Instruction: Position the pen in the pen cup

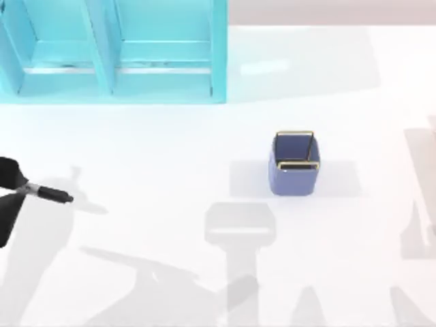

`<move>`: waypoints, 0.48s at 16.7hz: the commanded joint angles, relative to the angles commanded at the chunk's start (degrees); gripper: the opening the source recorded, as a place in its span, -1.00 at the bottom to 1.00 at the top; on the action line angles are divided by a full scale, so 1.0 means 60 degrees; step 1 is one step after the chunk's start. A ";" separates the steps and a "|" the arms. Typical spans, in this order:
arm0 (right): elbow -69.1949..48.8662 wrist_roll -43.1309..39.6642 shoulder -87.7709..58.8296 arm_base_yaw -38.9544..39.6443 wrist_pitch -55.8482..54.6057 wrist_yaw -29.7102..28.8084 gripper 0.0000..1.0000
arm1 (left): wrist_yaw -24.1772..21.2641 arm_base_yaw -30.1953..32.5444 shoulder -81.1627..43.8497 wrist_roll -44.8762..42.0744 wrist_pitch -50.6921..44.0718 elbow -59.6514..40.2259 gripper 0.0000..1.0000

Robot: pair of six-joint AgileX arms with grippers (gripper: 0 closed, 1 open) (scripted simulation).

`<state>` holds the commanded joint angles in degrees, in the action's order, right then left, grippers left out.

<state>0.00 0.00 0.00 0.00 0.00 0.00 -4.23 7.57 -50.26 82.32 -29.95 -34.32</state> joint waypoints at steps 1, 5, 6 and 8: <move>0.0000 0.0000 0.0000 0.0000 0.0000 0.0000 1.00 | 0.0261 0.0189 -0.0281 -0.0266 0.0087 -0.0121 -1.00; 0.0000 0.0000 0.0000 0.0000 0.0000 0.0000 1.00 | 0.2108 0.1400 -0.2079 -0.1979 0.0786 -0.1068 -1.00; 0.0000 0.0000 0.0000 0.0000 0.0000 0.0000 1.00 | 0.2740 0.1786 -0.2645 -0.2522 0.1057 -0.1425 -1.00; 0.0000 0.0000 0.0000 0.0000 0.0000 0.0000 1.00 | 0.4144 0.2617 -0.3853 -0.3690 0.1727 -0.2284 -1.00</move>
<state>0.00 0.00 0.00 0.00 0.00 0.00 20.64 23.27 -73.37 60.18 -19.59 -48.03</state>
